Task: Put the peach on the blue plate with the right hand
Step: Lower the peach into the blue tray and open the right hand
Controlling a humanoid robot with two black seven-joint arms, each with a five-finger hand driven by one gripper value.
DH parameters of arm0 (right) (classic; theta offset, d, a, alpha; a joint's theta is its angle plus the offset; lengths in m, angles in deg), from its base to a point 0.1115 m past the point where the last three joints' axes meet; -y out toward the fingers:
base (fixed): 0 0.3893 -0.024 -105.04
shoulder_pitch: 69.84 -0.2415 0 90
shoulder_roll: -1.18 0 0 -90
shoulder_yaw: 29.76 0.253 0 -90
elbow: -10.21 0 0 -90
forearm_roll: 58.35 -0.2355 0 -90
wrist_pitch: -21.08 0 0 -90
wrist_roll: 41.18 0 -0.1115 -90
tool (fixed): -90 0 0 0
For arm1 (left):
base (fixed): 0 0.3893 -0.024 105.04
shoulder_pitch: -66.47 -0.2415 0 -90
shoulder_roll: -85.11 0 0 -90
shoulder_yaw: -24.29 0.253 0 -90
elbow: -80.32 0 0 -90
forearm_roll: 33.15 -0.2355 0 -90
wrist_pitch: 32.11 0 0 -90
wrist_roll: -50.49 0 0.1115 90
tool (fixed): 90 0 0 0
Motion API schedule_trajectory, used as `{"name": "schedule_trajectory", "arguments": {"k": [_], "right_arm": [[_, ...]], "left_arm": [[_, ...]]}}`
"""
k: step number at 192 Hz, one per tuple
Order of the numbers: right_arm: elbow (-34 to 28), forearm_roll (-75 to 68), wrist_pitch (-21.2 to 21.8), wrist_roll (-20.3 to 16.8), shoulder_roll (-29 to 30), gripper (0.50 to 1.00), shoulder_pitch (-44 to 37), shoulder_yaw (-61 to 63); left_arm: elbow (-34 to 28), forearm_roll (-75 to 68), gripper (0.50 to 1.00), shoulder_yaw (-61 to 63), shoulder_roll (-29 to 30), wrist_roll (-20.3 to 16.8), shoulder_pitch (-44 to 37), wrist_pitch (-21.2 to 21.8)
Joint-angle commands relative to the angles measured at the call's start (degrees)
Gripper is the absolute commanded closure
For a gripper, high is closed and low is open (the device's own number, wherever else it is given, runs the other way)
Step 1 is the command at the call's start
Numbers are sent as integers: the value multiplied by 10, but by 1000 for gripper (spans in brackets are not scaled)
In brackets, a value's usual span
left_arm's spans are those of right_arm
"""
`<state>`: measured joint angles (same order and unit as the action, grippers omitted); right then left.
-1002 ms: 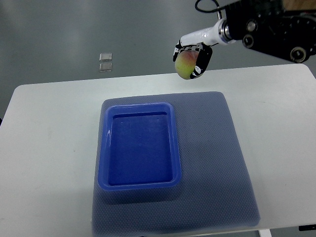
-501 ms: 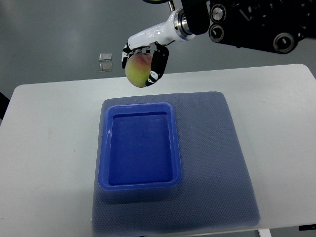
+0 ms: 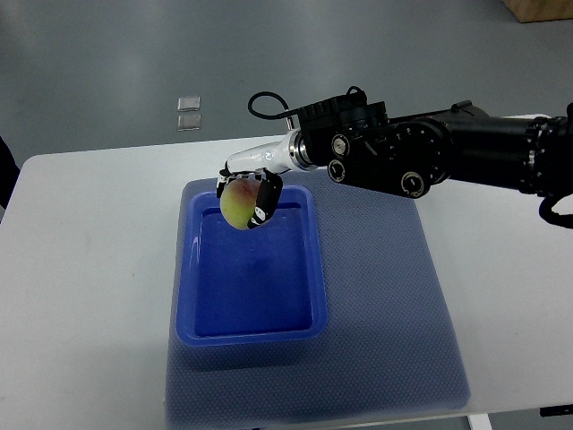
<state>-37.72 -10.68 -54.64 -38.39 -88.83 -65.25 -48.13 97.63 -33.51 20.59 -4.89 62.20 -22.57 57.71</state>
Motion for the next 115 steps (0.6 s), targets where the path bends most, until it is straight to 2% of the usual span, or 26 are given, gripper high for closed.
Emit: {"name": "schedule_trajectory", "arguments": {"k": [1, 68, 74, 81, 91, 92, 93, 94, 101, 102, 115], "right_arm": [[4, 0, 3, 1, 0, 1000, 26, 1], [-4, 0, 8, 1, 0, 1000, 59, 1], [-4, 0, 8, 1, 0, 959, 59, 1], [-4, 0, 8, 1, 0, 871, 59, 1], [-4, 0, 8, 1, 0, 871, 59, 1], [-4, 0, 9, 1, 0, 717, 60, 1], [-4, 0, 9, 1, 0, 715, 60, 1], [-4, 0, 9, 1, 0, 689, 60, 1], [-4, 0, 9, 1, 0, 689, 60, 1], [-4, 0, 9, 1, 0, 644, 60, 1], [-4, 0, 10, 1, 0, 630, 60, 1]], "left_arm": [[0, 0, 500, 1, 0, 1, 0, 0], [1, 0, 500, 3, 0, 1, 0, 0], [1, 0, 500, 3, 0, 1, 0, 0], [1, 0, 500, 3, 0, 1, 0, 0], [1, 0, 500, 3, 0, 1, 0, 0], [1, 0, 500, 3, 0, 1, 0, 0], [1, 0, 500, 3, 0, 1, 0, 0], [1, 0, 500, 3, 0, 1, 0, 0], [1, 0, 500, 3, 0, 1, 0, 0], [1, 0, 500, 3, 0, 1, 0, 0], [1, 0, 500, 3, 0, 1, 0, 0]]}}
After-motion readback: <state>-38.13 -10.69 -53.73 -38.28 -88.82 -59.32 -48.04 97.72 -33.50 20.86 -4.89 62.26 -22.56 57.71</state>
